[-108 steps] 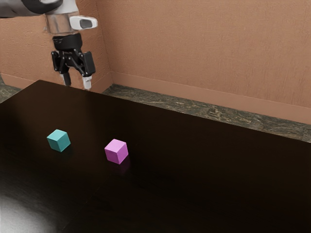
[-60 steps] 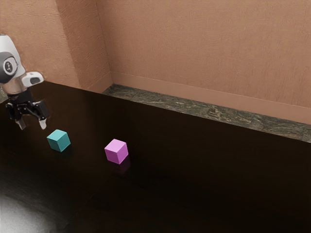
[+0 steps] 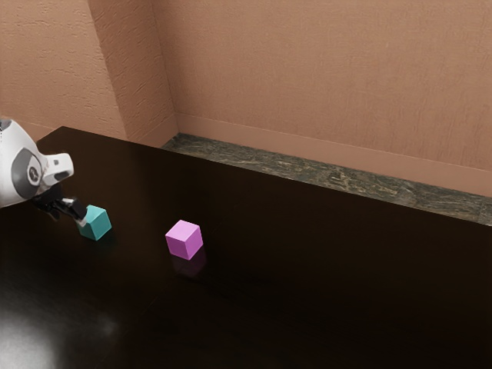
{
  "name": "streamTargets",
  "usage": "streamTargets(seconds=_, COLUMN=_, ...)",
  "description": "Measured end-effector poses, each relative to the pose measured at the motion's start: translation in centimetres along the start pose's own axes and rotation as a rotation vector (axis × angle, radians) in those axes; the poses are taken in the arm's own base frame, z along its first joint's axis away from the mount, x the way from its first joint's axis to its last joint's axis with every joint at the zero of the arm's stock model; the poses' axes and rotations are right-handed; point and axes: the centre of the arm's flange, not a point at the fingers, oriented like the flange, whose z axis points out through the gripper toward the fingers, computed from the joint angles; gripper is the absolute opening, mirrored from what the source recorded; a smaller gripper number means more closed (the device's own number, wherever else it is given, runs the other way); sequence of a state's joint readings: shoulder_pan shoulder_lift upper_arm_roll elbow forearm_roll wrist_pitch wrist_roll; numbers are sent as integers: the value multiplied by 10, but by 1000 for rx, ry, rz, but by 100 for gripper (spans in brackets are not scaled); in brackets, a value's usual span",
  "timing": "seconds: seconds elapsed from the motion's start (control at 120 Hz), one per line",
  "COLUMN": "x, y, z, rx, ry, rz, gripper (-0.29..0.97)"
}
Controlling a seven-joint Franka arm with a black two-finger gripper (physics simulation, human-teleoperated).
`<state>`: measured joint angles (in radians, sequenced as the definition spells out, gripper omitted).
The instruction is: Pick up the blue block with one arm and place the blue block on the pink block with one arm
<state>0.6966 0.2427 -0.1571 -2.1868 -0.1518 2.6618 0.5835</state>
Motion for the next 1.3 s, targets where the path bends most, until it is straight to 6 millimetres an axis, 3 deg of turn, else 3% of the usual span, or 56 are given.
streamTargets(seconds=0.108, x=0, y=-6, z=11, rx=18, ry=38, rz=34, gripper=63)
streamTargets(seconds=0.25, x=8, y=1, z=15, rx=34, ry=77, rz=99, gripper=63)
streamTargets(seconds=0.392, x=15, y=11, z=31, rx=22, ry=101, rz=139, gripper=63)
streamTargets(seconds=0.492, x=13, y=13, z=45, rx=19, ry=118, rz=139, gripper=62)
streamTargets(seconds=0.633, x=12, y=12, z=51, rx=35, ry=160, rz=120, gripper=59)
streamTargets(seconds=1.092, x=23, y=18, z=38, rx=108, ry=248, rz=201, gripper=33)
streamTargets(seconds=1.183, x=31, y=31, z=19, rx=109, ry=275, rz=203, gripper=33)
streamTargets(seconds=1.3, x=33, y=62, z=-5, rx=88, ry=305, rz=186, gripper=30)
